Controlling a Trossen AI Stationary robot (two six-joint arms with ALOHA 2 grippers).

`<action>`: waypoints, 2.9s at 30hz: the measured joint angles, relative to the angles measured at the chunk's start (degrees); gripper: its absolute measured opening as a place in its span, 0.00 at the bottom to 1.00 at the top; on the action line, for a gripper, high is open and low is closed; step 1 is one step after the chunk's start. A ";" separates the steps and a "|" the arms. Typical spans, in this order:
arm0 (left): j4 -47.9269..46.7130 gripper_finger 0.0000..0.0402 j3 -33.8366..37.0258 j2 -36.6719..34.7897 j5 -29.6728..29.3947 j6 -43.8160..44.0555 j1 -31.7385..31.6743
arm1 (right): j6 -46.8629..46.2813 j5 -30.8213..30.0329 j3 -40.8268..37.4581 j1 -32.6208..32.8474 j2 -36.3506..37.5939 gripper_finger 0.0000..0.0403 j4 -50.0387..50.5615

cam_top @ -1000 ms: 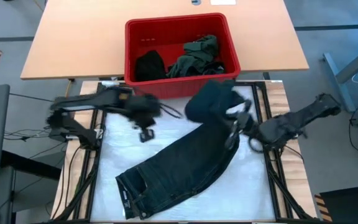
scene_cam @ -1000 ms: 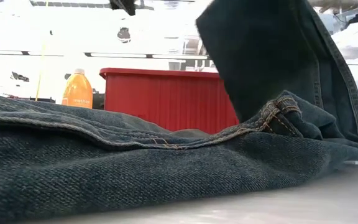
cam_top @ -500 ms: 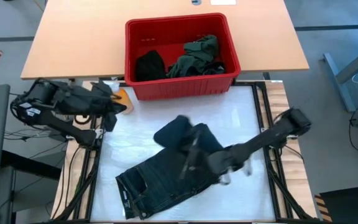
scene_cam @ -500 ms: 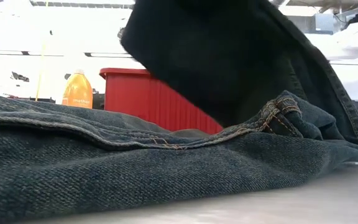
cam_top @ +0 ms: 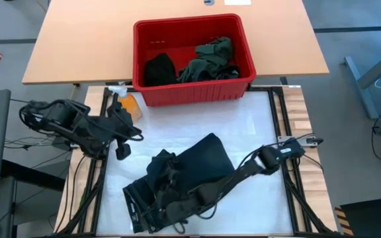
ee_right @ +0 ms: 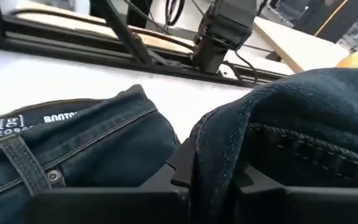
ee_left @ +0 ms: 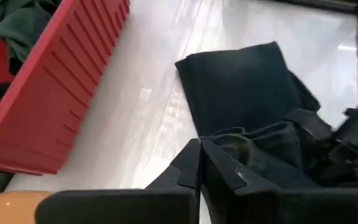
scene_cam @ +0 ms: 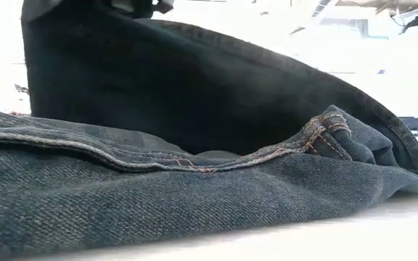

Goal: Fold Laundry from Bin
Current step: Fold the dark blue pants

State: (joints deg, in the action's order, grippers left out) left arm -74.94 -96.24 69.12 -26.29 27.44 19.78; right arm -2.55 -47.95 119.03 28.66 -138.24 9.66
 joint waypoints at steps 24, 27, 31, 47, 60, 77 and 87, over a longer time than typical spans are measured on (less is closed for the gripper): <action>3.89 0.00 10.78 -0.59 -2.05 9.71 2.50 | -9.82 52.24 15.27 -6.40 9.33 0.59 56.34; 11.04 0.00 14.89 -0.59 2.43 8.56 2.52 | -9.47 44.78 14.03 -4.14 13.98 0.56 63.90; 27.43 0.00 23.07 -0.34 10.22 1.90 2.52 | -12.87 33.43 4.94 -0.29 21.31 0.52 65.27; 52.41 0.00 19.54 29.29 29.71 -6.39 -6.31 | -36.86 19.24 -58.15 -1.74 44.24 0.05 1.52; 41.00 0.00 14.55 40.79 45.86 -8.81 -7.98 | -42.58 19.38 -70.77 -0.73 41.45 0.03 -13.05; 19.97 0.00 14.17 37.76 56.06 2.93 6.12 | -43.47 21.07 -71.57 -0.93 39.59 0.05 -8.22; 8.36 0.00 13.09 21.46 27.67 32.62 20.35 | -43.05 21.12 -71.57 -1.98 39.57 0.05 -8.51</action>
State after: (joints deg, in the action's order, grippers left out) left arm -66.57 -83.15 90.58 1.37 60.07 40.13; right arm -45.60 -26.83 47.46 26.68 -98.67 1.15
